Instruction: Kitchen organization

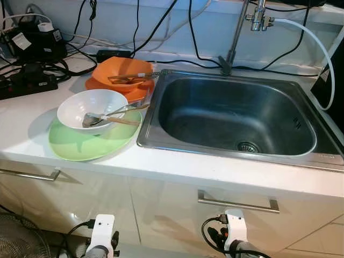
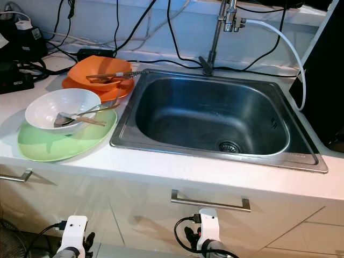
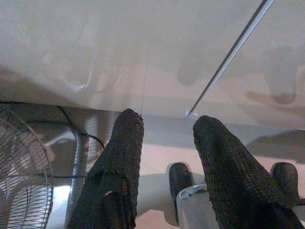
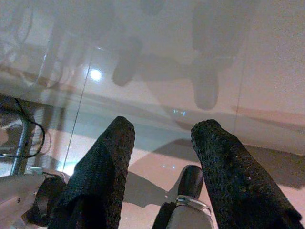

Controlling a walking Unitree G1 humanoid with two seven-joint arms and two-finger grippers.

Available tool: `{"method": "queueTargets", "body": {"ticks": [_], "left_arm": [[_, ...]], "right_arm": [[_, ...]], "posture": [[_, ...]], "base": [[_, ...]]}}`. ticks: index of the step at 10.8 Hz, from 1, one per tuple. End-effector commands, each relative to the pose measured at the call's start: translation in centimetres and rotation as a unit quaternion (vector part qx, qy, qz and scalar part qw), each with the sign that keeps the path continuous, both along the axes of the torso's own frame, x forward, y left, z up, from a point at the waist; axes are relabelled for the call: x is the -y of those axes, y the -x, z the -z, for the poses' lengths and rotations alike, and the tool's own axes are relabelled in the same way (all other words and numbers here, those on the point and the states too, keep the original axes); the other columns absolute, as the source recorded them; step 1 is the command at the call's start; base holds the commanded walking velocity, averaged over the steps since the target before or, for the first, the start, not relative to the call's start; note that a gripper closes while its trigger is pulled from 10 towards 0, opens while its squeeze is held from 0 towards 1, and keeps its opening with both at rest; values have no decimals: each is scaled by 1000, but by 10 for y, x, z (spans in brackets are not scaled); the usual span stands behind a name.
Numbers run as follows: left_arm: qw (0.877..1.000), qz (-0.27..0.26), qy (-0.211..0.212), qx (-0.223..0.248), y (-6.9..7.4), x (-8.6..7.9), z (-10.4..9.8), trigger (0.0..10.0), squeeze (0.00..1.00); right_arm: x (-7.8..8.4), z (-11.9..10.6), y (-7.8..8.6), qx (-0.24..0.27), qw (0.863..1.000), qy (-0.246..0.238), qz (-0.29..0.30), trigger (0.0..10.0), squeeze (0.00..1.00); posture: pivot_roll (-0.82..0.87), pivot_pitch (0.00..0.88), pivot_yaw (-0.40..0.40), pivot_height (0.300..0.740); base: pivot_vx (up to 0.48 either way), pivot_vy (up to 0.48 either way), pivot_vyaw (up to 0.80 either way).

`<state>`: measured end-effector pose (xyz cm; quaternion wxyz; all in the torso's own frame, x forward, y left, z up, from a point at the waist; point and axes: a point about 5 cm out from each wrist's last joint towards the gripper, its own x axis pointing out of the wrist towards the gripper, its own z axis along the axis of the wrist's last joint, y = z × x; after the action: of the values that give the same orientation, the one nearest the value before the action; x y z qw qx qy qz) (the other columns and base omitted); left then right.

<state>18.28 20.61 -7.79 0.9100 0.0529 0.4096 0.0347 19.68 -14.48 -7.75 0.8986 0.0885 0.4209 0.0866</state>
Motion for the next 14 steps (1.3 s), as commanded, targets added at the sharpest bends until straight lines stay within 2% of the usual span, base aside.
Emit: {"method": "queueTargets", "body": {"ticks": [1,6,10,14], "left_arm": [[1000,0,2,5,-2,2,-1,10000,0],[1000,-1,5,17,-7,5,-3,10000,0],[1000,-4,5,16,-7,3,-3,10000,0],[1000,-5,5,8,-5,1,-2,10000,0]], "right_arm": [[2,0,-1,-1,1000,5,-2,10000,0],[3,0,-1,-2,1000,6,-2,10000,0],[3,-1,-1,-1,1000,6,-2,10000,0],[3,-1,-2,-1,1000,5,-2,10000,0]], "posture": [[189,0,-41,740],[189,0,-46,740],[190,0,-47,740],[190,0,-47,740]], "base": [[0,0,0],[-49,0,0],[-263,0,0],[0,0,0]]}}
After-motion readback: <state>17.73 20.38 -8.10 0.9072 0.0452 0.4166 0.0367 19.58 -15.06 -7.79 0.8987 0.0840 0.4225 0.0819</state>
